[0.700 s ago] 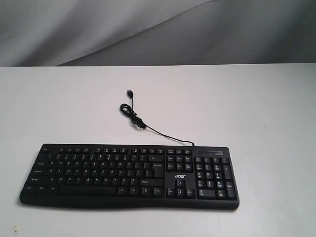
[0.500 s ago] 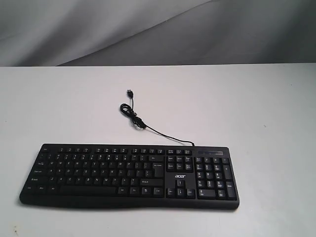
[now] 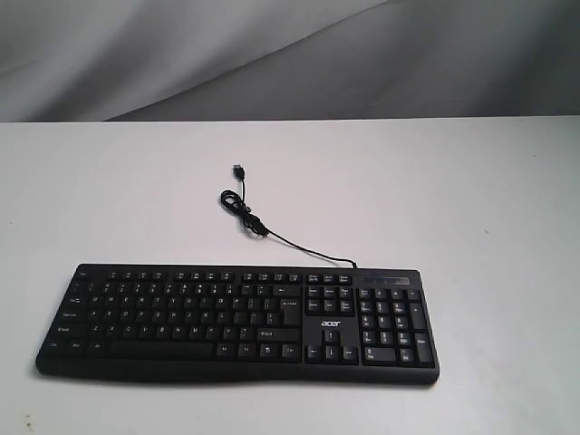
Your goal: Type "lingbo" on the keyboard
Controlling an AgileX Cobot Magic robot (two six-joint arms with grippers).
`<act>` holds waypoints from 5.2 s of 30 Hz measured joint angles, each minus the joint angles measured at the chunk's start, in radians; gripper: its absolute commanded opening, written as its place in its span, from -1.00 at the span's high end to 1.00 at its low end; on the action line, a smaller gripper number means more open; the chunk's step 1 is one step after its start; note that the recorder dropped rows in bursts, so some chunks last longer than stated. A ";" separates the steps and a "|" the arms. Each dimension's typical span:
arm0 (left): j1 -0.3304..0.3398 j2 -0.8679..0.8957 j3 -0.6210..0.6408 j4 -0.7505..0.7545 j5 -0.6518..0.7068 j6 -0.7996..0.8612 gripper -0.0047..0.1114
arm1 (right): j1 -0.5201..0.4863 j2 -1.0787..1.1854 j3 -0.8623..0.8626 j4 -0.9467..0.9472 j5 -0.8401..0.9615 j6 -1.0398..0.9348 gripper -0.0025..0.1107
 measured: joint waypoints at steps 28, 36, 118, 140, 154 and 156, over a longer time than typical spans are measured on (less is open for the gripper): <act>0.000 0.000 0.000 0.000 0.000 0.000 0.91 | 0.057 0.451 -0.470 0.273 -0.104 0.028 0.96; 0.000 0.000 0.000 0.000 0.000 0.000 0.91 | 0.185 1.076 -0.935 0.293 0.315 -0.199 0.96; 0.000 0.000 0.000 0.000 0.000 0.000 0.91 | 0.847 2.165 -1.478 0.637 0.422 -1.160 0.96; 0.000 0.000 0.000 0.000 0.000 0.000 0.91 | 0.847 2.205 -1.480 0.580 0.384 -1.112 0.96; 0.000 0.000 0.000 0.000 0.000 0.000 0.91 | 0.927 2.160 -1.481 0.588 0.405 -1.108 0.96; 0.000 0.000 0.000 0.000 0.000 0.000 0.91 | 0.927 2.162 -1.481 0.590 0.407 -1.104 0.96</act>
